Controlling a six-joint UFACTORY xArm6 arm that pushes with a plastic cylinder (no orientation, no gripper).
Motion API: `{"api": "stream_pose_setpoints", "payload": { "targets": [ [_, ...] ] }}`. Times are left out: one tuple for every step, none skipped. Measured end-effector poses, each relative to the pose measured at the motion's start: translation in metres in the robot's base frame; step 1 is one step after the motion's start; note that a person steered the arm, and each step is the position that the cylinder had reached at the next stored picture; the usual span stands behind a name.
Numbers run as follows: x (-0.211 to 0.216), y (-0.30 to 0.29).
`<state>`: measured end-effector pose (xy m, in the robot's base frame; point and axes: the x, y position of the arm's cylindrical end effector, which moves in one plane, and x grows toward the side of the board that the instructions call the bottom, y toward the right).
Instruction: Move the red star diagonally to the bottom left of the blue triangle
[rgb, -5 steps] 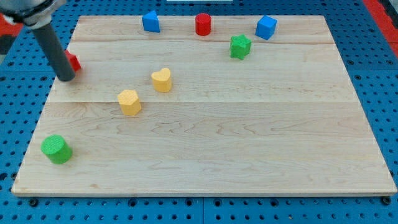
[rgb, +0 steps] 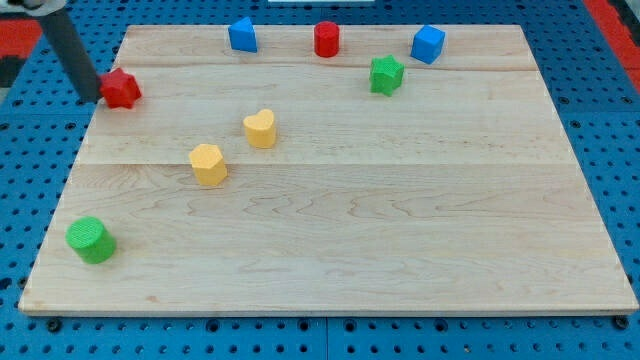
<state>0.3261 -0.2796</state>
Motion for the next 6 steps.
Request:
{"api": "stream_pose_setpoints", "payload": {
  "targets": [
    [-0.021,0.018],
    [0.002,0.021],
    [0.010,0.021],
    [0.011,0.058],
    [0.011,0.082],
    [0.011,0.110]
  ]
}}
